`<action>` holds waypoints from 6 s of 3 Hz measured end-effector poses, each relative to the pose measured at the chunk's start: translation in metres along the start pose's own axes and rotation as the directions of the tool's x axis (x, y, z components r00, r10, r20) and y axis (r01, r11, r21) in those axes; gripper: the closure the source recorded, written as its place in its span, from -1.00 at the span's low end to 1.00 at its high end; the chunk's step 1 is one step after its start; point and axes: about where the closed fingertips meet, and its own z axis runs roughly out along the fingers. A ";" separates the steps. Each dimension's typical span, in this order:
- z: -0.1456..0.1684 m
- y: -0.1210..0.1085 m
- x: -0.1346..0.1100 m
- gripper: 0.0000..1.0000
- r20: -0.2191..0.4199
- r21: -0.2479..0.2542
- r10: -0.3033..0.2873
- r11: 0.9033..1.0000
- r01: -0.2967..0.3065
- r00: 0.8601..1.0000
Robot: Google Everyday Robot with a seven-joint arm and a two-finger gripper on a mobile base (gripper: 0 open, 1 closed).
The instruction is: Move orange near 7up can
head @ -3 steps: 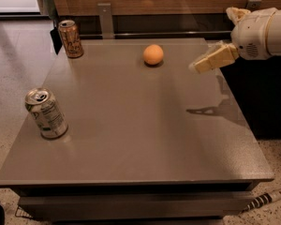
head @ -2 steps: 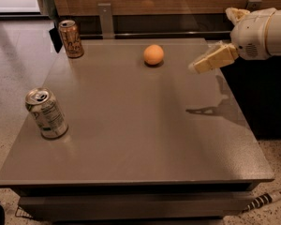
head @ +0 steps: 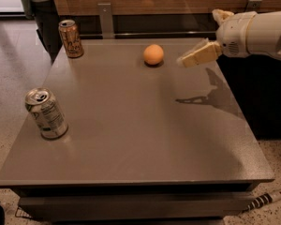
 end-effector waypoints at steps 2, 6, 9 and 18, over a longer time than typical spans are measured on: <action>0.071 -0.009 0.000 -1.00 0.081 -0.055 0.072 0.996 -0.068 0.994; 0.172 -0.001 0.033 -1.00 0.126 -0.141 0.139 0.983 -0.121 0.982; 0.204 0.010 0.040 -0.24 0.145 -0.180 0.159 0.975 -0.132 0.977; 0.078 0.104 -0.081 1.00 0.212 -0.165 0.196 0.973 -0.163 0.957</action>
Offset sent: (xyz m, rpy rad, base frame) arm 0.0830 0.0589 -0.0381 0.1590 0.0378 0.0689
